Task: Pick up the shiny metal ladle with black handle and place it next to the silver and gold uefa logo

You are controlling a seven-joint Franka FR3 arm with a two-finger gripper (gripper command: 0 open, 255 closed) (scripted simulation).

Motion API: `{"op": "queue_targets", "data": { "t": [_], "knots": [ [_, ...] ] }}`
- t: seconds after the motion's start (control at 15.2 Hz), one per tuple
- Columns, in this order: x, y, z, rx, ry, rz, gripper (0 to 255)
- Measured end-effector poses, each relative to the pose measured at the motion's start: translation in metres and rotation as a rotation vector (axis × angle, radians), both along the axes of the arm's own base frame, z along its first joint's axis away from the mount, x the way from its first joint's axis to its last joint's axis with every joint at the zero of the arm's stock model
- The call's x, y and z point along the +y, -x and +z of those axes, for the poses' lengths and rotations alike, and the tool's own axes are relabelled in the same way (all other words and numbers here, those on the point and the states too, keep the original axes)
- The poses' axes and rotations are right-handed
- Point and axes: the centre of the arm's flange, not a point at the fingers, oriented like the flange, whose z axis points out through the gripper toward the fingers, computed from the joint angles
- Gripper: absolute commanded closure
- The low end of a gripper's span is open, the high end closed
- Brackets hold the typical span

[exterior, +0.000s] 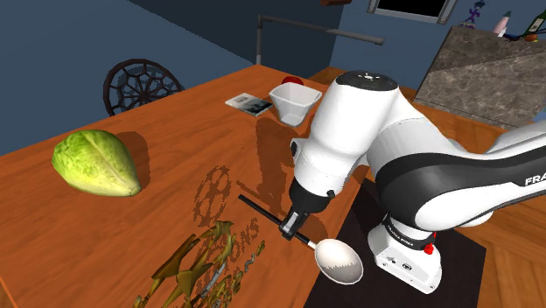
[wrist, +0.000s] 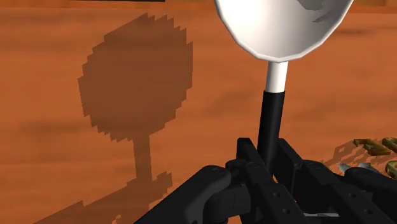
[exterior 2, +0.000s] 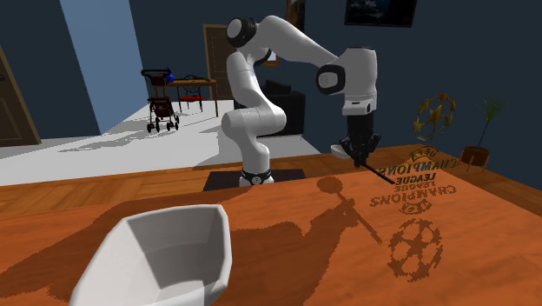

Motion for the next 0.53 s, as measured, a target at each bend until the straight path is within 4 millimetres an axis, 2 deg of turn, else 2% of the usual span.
{"op": "queue_targets", "data": {
  "t": [0.53],
  "knots": [
    [0.001,0.001,-0.042,0.000,0.000,0.000,255]
  ]
}}
